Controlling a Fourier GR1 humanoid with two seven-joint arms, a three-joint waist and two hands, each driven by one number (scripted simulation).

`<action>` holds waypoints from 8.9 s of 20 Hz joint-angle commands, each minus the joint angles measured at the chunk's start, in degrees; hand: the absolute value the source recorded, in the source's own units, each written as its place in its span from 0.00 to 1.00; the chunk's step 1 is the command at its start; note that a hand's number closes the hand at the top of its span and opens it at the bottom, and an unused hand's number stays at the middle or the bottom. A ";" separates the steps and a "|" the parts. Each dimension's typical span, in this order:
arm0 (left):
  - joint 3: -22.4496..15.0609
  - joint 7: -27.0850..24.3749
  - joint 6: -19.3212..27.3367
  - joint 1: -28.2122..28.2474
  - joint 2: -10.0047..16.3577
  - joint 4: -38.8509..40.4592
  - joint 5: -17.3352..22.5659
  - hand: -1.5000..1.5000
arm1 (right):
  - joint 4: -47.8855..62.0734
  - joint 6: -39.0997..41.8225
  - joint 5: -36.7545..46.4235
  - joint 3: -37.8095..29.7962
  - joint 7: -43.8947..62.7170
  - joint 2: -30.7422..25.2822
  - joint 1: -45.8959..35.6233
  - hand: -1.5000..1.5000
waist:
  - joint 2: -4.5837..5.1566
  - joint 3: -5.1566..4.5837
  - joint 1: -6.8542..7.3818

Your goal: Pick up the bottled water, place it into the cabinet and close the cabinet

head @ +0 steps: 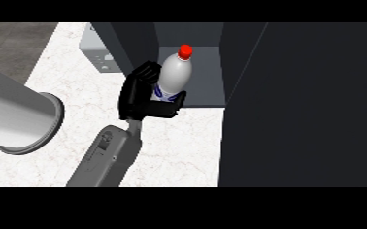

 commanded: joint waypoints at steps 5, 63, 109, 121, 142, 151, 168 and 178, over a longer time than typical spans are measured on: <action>-0.29 3.54 7.56 -16.93 0.24 10.66 -3.47 1.00 | -0.15 -1.27 0.43 1.12 1.23 0.96 -2.18 0.00 | 0.66 0.08 -1.58; 15.24 -26.23 6.22 -34.73 4.94 55.19 -7.59 0.00 | 0.52 -2.03 2.37 3.29 -0.19 1.34 -2.36 0.00 | 1.01 -0.03 -1.39; -17.24 -5.92 4.17 30.99 11.23 -43.41 -1.36 0.00 | -7.54 4.63 8.64 9.45 4.69 -9.58 4.32 1.00 | -0.13 0.04 1.73; -7.69 -16.58 -6.56 57.65 23.30 -58.46 6.35 0.00 | -14.89 7.50 16.51 21.02 7.17 -10.87 2.35 1.00 | -0.20 -0.06 2.14; 13.04 -21.10 -25.75 72.57 29.68 -60.61 22.77 0.00 | -6.33 -3.05 15.82 29.05 24.09 1.60 -16.29 1.00 | 0.56 -0.11 4.14; 17.77 -21.71 -31.66 76.11 30.81 -59.74 26.31 0.00 | 0.27 -6.93 5.17 18.76 26.92 1.57 -28.29 1.00 | 0.80 -0.03 4.65; 29.56 -20.89 -43.03 83.29 28.25 -58.41 34.02 0.00 | 38.09 -6.06 -12.97 -7.20 29.44 1.12 -71.67 1.00 | 0.58 0.09 2.85; 33.88 -15.73 -45.75 86.43 27.54 -61.46 38.98 0.00 | 51.97 -3.70 -12.34 -7.33 26.22 1.93 -82.93 1.00 | 0.65 0.10 3.16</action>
